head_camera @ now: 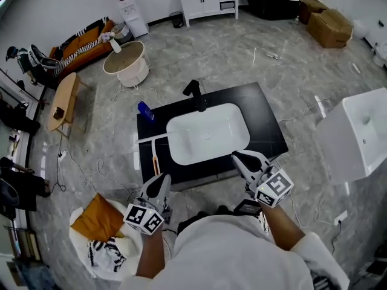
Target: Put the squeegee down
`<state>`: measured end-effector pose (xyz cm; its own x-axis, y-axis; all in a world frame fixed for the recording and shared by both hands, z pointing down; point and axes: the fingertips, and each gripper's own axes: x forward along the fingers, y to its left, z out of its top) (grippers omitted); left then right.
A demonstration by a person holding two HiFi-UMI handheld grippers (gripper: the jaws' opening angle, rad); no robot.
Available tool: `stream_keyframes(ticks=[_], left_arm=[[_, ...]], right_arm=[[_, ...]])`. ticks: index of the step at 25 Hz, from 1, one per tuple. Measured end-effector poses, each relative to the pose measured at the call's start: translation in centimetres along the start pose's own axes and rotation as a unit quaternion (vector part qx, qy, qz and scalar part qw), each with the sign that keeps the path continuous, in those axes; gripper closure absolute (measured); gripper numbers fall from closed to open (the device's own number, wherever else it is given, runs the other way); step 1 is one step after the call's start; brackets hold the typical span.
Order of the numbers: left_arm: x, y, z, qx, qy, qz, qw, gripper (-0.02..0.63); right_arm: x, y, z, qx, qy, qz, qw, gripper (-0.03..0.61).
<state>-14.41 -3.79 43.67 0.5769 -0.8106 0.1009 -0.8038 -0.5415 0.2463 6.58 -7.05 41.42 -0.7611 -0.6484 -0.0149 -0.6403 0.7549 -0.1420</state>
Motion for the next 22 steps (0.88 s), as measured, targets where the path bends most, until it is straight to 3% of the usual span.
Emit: stream_keyframes(ticks=[3, 9, 22], left_arm=[[-0.4, -0.5, 0.6, 0.009, -0.002, -0.009, 0.9999, 0.597], [-2.0, -0.3, -1.0, -0.013, 0.008, -0.012, 0.9998, 0.597], [-2.5, -1.5, -3.6, -0.043, 0.032, -0.003, 0.9986, 0.597]], right_arm=[[0.4, 1.3, -0.3, -0.013, 0.011, 0.009, 1.0, 0.563], [0.9, 3.2, -0.6, -0.011, 0.02, 0.025, 0.999, 0.563], [-0.2, 3.7, -2.8, 0.012, 0.036, 0.046, 0.998, 0.563]])
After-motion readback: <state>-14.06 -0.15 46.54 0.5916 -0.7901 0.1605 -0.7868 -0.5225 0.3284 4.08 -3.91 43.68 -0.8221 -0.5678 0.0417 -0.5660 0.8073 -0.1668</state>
